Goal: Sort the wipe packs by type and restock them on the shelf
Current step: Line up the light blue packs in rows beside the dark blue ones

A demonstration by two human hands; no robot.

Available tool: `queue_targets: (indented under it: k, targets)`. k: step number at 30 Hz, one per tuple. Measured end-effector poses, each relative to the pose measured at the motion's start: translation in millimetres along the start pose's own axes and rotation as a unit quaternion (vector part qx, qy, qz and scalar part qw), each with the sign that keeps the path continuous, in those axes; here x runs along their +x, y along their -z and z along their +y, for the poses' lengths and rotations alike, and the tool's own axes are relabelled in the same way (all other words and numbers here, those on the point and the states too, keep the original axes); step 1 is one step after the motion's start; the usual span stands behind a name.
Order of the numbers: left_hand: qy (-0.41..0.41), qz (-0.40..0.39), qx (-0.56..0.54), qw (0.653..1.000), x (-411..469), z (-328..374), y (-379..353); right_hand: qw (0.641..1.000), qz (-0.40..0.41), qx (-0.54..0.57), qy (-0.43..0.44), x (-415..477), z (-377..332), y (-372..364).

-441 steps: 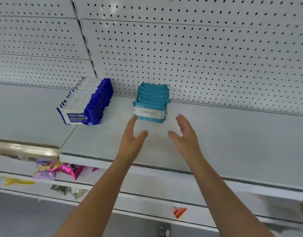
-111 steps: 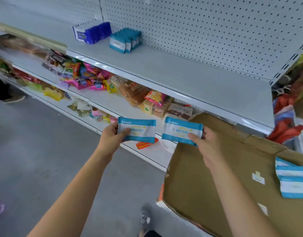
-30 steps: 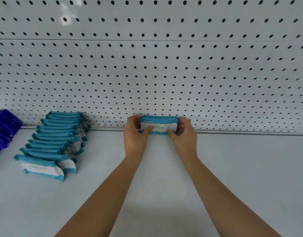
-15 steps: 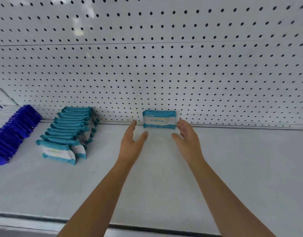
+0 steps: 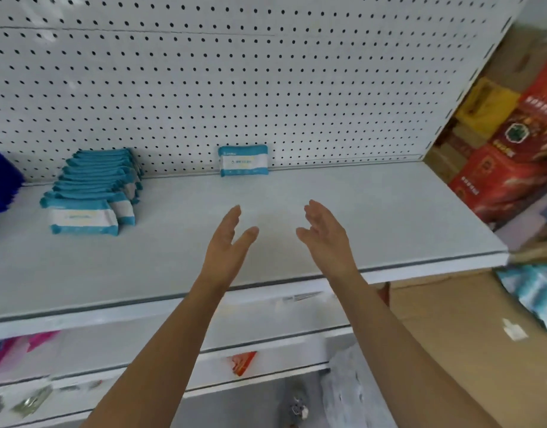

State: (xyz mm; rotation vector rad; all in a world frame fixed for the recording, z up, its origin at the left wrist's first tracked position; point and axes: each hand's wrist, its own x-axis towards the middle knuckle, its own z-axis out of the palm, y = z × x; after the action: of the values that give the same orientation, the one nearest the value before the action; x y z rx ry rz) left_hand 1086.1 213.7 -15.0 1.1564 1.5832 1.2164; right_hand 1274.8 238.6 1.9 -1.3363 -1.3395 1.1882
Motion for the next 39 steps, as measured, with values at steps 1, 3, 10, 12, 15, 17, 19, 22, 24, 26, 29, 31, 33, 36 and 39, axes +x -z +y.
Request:
queue_targets:
  k: [1,3,10,12,15,17,19,22,24,26,29,31,33,36,39]
  targets:
    - [-0.002,-0.011,-0.006,1.000,-12,1,-8,1.000,0.005,-0.001,-0.005,-15,2,10]
    - [-0.005,-0.035,-0.012,0.999,-33,3,-28,1.000,0.022,0.005,-0.014,-41,7,33]
    - [-0.009,-0.117,-0.023,0.993,-109,10,-124,0.994,0.102,-0.015,-0.034,-128,29,133]
    - [-0.011,-0.146,-0.035,0.989,-135,12,-159,0.992,0.118,-0.031,-0.033,-151,40,174]
    - [-0.018,-0.178,-0.030,0.983,-176,14,-221,0.988,0.137,-0.033,-0.058,-191,60,240]
    - [-0.026,-0.200,-0.016,0.979,-208,14,-268,0.985,0.155,-0.014,-0.078,-217,79,287]
    - [-0.018,-0.207,-0.002,0.978,-244,13,-315,0.982,0.162,-0.011,-0.096,-240,97,334]
    - [-0.002,-0.226,0.032,0.974,-290,11,-380,0.976,0.183,-0.001,-0.115,-271,120,402]
    - [0.023,-0.240,0.037,0.970,-310,9,-414,0.974,0.187,0.002,-0.129,-286,134,440]
    - [0.046,-0.244,0.033,0.968,-325,6,-441,0.972,0.189,0.002,-0.140,-296,146,471]
    - [0.071,-0.250,0.032,0.965,-335,7,-474,0.971,0.186,-0.007,-0.148,-294,160,509]
    - [0.082,-0.238,0.029,0.967,-330,7,-496,0.974,0.173,-0.010,-0.148,-282,167,529]
    - [0.087,-0.225,0.023,0.970,-318,6,-522,0.976,0.158,-0.016,-0.146,-264,175,547]
    - [0.077,-0.212,0.013,0.974,-296,0,-567,0.978,0.147,-0.026,-0.144,-236,190,574]
    - [0.084,-0.184,0.003,0.979,-272,-12,-611,0.973,0.143,-0.047,-0.177,-214,205,608]
